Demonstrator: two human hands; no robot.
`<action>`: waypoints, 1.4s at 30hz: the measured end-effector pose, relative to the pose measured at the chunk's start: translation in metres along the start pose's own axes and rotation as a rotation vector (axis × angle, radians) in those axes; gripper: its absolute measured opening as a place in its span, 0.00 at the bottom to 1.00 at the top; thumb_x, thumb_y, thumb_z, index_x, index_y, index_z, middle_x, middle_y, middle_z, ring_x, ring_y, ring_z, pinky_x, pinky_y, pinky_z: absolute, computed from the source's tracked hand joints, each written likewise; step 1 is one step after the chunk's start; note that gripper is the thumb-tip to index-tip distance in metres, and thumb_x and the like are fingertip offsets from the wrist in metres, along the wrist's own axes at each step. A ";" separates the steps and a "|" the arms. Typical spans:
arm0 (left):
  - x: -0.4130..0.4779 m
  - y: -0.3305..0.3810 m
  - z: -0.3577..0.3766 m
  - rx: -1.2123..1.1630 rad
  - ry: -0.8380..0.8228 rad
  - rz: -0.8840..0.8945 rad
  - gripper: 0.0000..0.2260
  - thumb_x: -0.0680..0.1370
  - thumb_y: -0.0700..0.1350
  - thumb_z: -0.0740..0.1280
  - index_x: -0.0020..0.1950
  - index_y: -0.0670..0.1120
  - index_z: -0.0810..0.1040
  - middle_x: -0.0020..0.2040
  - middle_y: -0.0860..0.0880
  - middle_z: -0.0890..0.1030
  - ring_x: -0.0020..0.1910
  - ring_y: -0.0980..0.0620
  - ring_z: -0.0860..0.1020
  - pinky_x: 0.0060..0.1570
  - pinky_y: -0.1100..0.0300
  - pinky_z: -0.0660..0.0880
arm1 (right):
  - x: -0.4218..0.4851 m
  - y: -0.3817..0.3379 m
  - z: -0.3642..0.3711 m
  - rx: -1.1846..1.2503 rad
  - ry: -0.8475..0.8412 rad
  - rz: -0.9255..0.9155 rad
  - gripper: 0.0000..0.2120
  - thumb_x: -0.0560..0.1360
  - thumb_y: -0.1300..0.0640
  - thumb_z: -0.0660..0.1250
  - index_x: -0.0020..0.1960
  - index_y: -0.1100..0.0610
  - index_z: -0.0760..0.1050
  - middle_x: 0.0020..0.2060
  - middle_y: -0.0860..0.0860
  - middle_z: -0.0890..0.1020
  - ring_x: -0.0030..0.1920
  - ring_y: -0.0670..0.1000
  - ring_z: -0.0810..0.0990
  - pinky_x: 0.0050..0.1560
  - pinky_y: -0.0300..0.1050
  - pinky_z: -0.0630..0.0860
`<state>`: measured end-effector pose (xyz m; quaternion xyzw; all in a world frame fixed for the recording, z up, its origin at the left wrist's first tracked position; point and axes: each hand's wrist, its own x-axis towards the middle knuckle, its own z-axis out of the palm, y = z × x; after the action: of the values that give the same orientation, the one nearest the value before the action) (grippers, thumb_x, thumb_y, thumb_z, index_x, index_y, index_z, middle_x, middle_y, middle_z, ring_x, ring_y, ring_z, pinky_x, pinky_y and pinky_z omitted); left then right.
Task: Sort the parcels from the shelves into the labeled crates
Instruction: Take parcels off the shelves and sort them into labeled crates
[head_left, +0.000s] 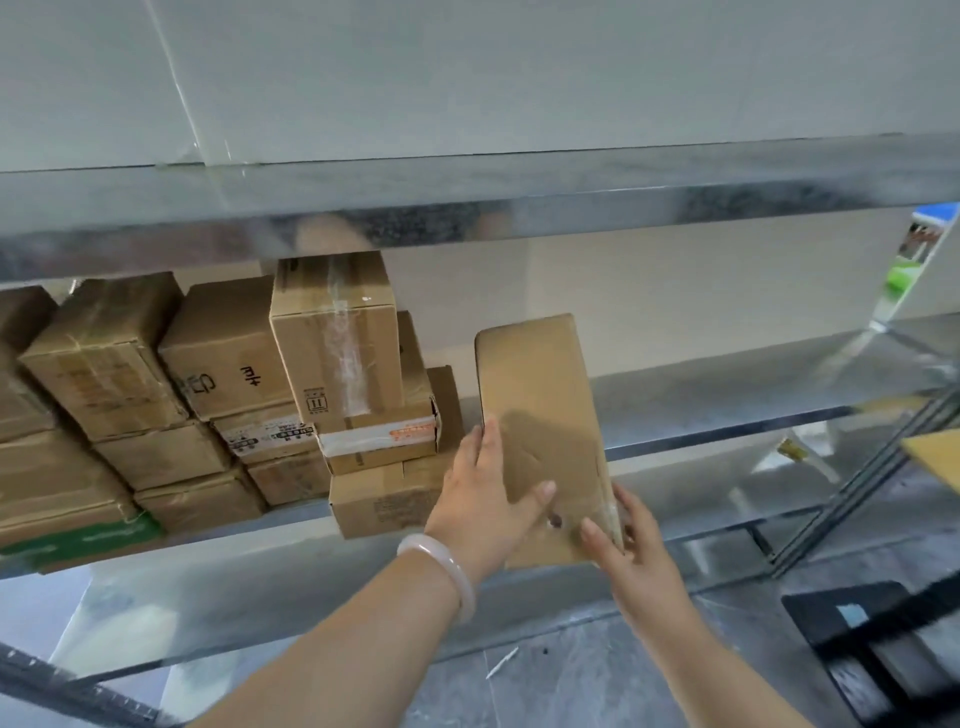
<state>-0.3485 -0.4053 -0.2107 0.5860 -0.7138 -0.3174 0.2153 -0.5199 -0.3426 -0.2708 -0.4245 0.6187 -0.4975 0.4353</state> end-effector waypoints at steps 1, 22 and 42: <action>-0.005 0.005 0.000 -0.090 -0.007 -0.024 0.48 0.74 0.64 0.68 0.80 0.53 0.38 0.80 0.52 0.47 0.79 0.49 0.52 0.76 0.50 0.56 | -0.012 -0.003 0.002 -0.045 0.031 -0.060 0.35 0.67 0.42 0.72 0.72 0.45 0.66 0.63 0.48 0.78 0.61 0.47 0.78 0.64 0.54 0.75; -0.165 -0.066 -0.093 -0.567 0.143 0.157 0.22 0.78 0.52 0.66 0.68 0.68 0.63 0.64 0.56 0.68 0.66 0.59 0.68 0.69 0.60 0.66 | -0.174 -0.091 0.108 0.030 -0.130 -0.307 0.18 0.79 0.48 0.61 0.64 0.28 0.69 0.60 0.32 0.78 0.61 0.36 0.76 0.53 0.29 0.74; -0.351 -0.247 -0.261 -1.121 0.481 -0.114 0.41 0.63 0.49 0.79 0.72 0.64 0.65 0.62 0.48 0.81 0.54 0.46 0.83 0.44 0.52 0.82 | -0.261 -0.115 0.357 -0.289 -0.630 -0.508 0.36 0.66 0.30 0.65 0.67 0.19 0.48 0.72 0.32 0.54 0.72 0.41 0.58 0.72 0.49 0.64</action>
<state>0.0791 -0.1438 -0.1782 0.4761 -0.3370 -0.5143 0.6287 -0.0983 -0.1970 -0.1720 -0.7512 0.3948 -0.3429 0.4028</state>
